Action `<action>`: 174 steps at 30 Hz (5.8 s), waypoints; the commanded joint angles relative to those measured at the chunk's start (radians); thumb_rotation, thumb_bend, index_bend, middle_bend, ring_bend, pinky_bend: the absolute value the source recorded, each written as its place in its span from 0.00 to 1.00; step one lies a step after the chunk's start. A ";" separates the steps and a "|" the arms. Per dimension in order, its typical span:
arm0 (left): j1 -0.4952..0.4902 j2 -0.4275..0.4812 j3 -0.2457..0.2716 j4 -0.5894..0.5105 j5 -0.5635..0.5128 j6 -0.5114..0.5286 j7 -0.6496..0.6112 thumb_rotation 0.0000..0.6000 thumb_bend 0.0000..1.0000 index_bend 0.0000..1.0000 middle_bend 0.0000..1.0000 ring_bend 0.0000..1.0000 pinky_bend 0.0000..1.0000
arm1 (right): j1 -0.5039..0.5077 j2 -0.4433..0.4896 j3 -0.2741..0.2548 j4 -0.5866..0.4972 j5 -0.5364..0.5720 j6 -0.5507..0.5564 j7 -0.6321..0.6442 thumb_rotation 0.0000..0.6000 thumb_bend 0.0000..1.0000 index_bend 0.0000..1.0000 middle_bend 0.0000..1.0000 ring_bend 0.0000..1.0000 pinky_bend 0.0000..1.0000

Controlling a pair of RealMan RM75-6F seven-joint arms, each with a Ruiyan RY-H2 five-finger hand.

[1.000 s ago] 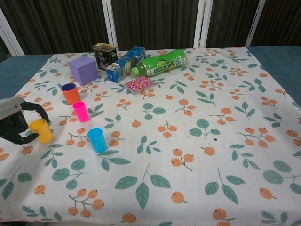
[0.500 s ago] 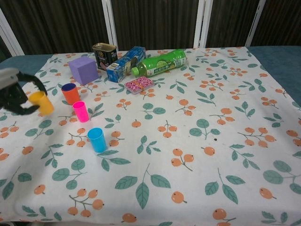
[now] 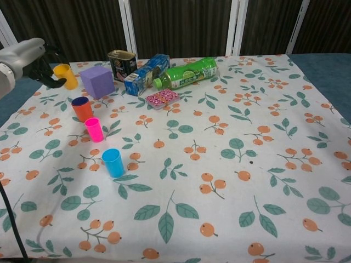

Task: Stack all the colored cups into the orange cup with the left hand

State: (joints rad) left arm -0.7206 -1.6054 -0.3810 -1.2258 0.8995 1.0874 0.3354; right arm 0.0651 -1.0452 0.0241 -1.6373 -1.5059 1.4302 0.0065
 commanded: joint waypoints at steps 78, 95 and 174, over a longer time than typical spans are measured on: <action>0.190 -0.066 0.285 -0.372 0.212 0.028 0.047 1.00 0.38 0.31 1.00 1.00 1.00 | 0.002 0.009 -0.031 -0.002 -0.058 0.001 0.036 1.00 0.15 0.00 0.00 0.00 0.00; 0.188 -0.069 0.264 -0.373 0.223 0.034 0.025 1.00 0.38 0.61 1.00 1.00 1.00 | 0.000 0.013 -0.031 -0.003 -0.058 0.005 0.043 1.00 0.15 0.00 0.00 0.00 0.00; 0.070 -0.014 0.146 -0.255 -0.005 -0.051 -0.060 1.00 0.37 0.21 1.00 1.00 1.00 | -0.014 0.026 -0.024 -0.007 -0.052 0.024 0.060 1.00 0.15 0.00 0.00 0.00 0.00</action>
State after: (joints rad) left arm -0.6482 -1.6024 -0.2363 -1.4984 0.8900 1.0270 0.2811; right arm 0.0517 -1.0186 0.0001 -1.6444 -1.5576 1.4536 0.0670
